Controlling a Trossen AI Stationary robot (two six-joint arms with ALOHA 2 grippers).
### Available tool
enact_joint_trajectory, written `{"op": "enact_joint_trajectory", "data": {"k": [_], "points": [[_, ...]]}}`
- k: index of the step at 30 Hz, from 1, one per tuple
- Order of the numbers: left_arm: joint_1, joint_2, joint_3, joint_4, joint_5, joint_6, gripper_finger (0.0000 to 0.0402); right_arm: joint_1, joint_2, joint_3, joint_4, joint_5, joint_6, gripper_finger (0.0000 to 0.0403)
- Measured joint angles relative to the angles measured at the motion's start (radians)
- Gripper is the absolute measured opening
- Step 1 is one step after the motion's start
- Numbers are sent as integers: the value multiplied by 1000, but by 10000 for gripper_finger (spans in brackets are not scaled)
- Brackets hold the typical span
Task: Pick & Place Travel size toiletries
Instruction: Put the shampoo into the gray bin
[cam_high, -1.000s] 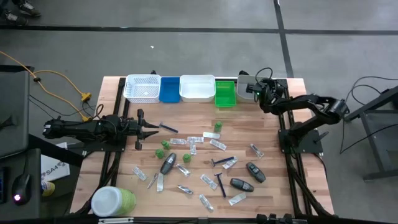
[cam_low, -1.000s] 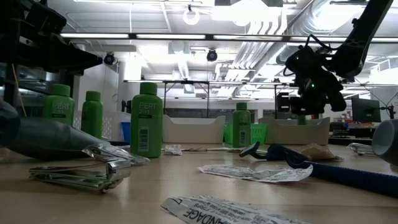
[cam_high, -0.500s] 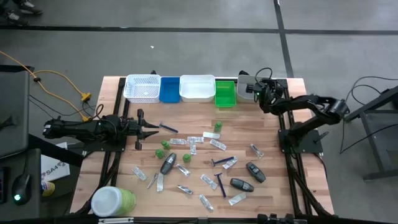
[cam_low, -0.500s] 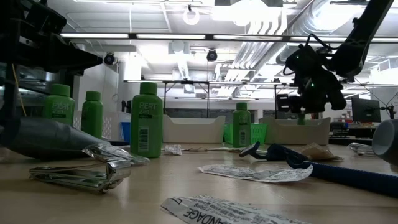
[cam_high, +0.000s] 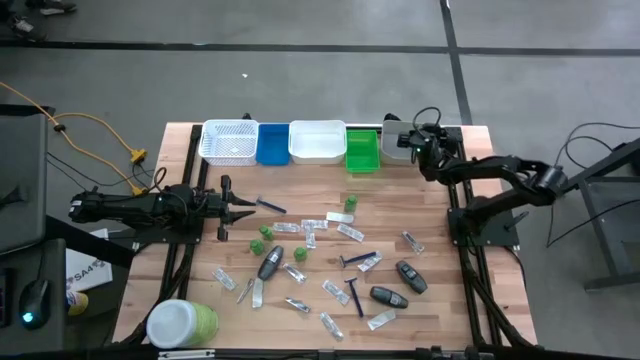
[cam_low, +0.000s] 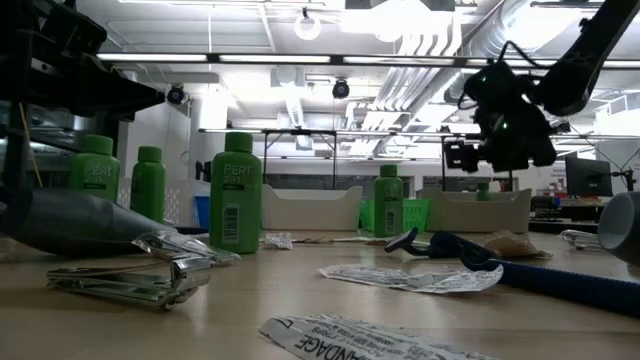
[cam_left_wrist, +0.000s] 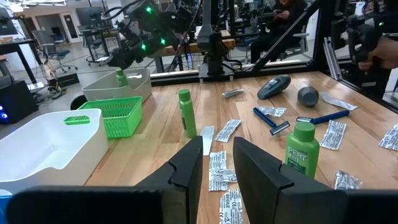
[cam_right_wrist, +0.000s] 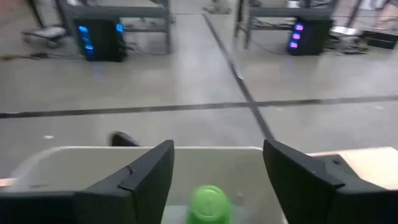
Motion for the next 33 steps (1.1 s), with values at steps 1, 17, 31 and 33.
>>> {"op": "enact_joint_trajectory", "data": {"k": [1, 17, 31, 33], "points": [[0, 0, 0, 0, 0, 0, 90, 8, -20, 0, -2, -13, -6, 252], [0, 0, 0, 0, 0, 0, 90, 313, -358, 0, -118, -620, -353, 254], [0, 0, 0, 0, 0, 0, 90, 538, -85, 0, -91, -838, -571, 254], [0, 0, 0, 0, 0, 0, 90, 543, -54, 0, -55, -839, -568, 254]]}}
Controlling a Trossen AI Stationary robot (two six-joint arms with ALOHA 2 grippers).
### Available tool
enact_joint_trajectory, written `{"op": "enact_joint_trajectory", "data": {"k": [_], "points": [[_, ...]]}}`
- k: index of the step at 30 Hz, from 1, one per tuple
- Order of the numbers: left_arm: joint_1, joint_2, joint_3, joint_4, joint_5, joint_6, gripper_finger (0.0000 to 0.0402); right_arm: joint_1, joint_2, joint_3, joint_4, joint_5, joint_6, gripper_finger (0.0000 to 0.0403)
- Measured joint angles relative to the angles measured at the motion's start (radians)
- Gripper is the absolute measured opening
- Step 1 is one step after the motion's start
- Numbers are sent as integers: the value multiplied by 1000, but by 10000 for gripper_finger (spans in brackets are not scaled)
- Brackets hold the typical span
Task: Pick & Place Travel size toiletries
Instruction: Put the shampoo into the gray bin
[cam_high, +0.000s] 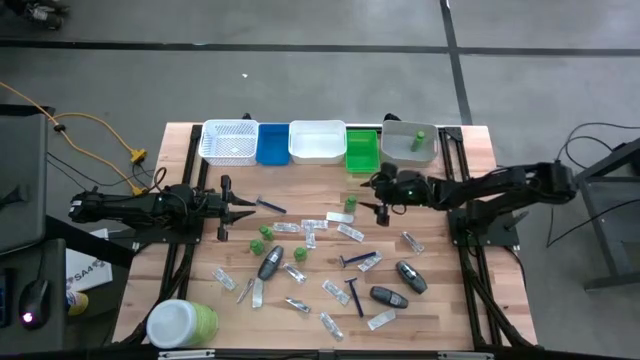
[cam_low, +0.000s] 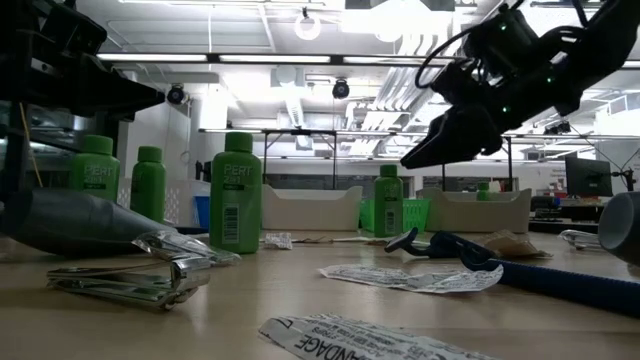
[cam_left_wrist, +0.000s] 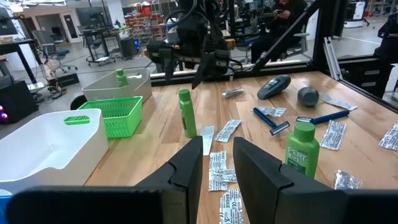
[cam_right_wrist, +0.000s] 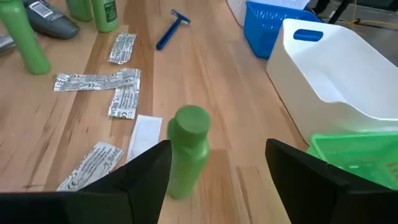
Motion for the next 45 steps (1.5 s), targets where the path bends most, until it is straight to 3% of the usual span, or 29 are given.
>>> {"op": "enact_joint_trajectory", "data": {"k": [21, 39, 45], "points": [[0, 0, 0, 0, 0, 0, 90, -5, 223, 0, 269, -77, 128, 254], [0, 0, 0, 0, 0, 0, 90, -5, 236, 0, 345, -100, 189, 253], [0, 0, 0, 0, 0, 0, 90, -5, 236, 0, 343, -98, 191, 216]]}}
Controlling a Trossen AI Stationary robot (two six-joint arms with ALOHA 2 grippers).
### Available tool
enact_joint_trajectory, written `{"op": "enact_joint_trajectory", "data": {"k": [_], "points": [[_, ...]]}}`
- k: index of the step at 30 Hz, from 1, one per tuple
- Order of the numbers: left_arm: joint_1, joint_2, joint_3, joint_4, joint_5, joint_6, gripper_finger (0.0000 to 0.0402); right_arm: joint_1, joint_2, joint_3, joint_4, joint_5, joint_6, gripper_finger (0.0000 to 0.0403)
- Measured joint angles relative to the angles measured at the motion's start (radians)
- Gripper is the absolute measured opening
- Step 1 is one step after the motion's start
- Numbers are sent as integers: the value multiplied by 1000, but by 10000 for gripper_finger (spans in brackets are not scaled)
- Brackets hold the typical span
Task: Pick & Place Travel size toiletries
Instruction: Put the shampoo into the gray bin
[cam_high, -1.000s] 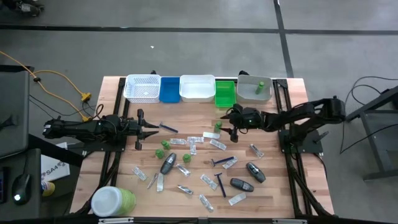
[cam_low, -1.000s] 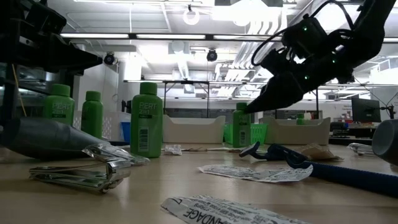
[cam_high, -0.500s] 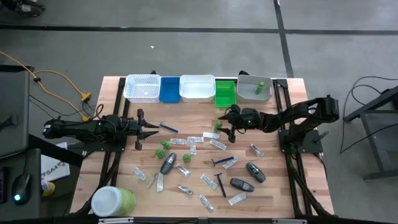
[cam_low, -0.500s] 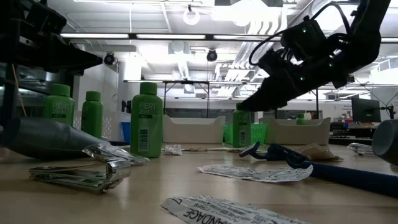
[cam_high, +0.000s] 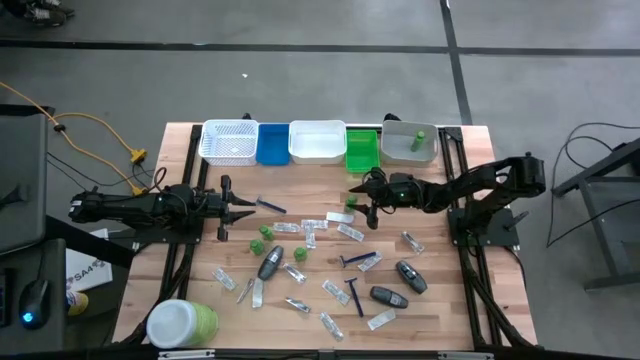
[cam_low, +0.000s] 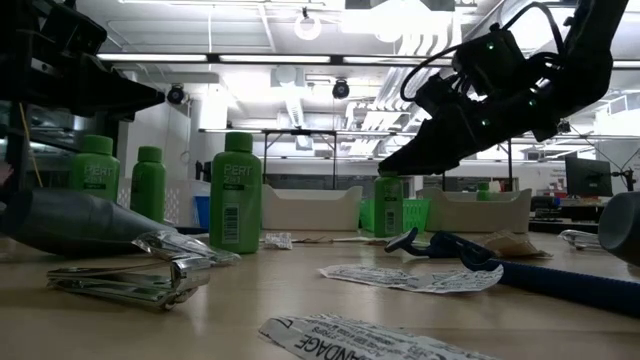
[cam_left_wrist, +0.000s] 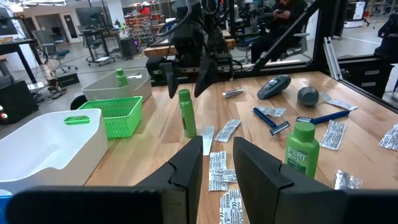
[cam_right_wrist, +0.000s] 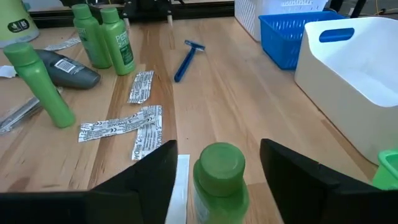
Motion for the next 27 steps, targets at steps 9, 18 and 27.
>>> {"op": "enact_joint_trajectory", "data": {"k": [9, 18, 27], "points": [[0, 0, 0, 0, 0, 0, 90, 0, 0, 0, -49, 22, 1, 141], [0, 0, 0, 0, 0, 0, 90, 4, 0, 0, -32, 16, 3, 116], [0, 0, 0, 0, 0, 0, 90, 4, 0, 0, -19, -7, 4, 93]]}}
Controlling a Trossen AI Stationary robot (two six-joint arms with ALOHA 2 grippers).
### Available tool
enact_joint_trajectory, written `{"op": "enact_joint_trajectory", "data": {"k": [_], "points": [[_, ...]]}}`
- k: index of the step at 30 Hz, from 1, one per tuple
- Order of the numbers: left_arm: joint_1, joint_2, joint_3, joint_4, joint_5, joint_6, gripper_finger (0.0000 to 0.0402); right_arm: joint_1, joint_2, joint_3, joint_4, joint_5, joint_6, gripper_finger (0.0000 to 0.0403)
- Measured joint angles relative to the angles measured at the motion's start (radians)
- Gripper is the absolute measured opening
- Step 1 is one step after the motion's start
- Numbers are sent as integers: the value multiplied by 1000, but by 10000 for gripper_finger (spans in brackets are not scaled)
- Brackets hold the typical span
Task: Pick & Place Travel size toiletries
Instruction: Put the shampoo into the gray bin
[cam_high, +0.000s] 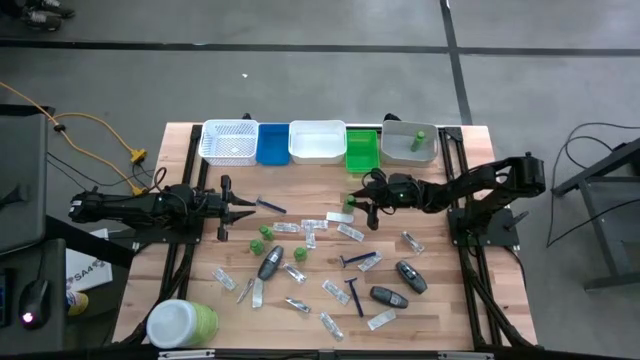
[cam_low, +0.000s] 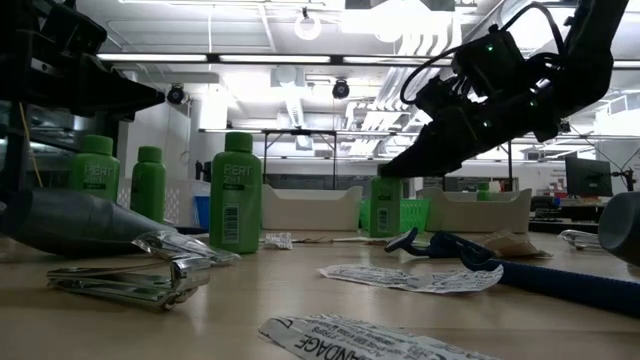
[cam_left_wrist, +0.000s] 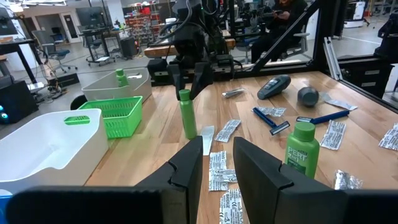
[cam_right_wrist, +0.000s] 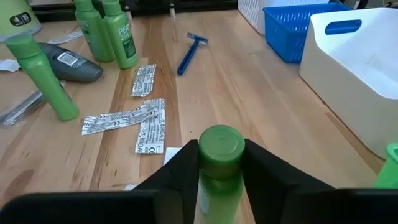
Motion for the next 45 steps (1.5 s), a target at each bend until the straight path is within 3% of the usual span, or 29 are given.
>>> {"op": "enact_joint_trajectory", "data": {"k": [10, 16, 25, 31, 35, 45], "points": [[0, 0, 0, 0, 0, 0, 90, -24, -7, 0, 8, 51, 76, 85], [0, 0, 0, 0, 0, 0, 90, -65, -92, 0, -4, 244, 120, 85], [0, 0, 0, 0, 0, 0, 90, -129, -365, 0, -168, 485, 190, 85], [0, 0, 0, 0, 0, 0, 90, -147, -486, 0, -328, 754, 225, 85], [0, 0, 0, 0, 0, 0, 90, -172, -488, 0, -431, 899, 308, 85], [0, 0, 0, 0, 0, 0, 90, -281, -335, 0, -492, 958, 503, 85]]}}
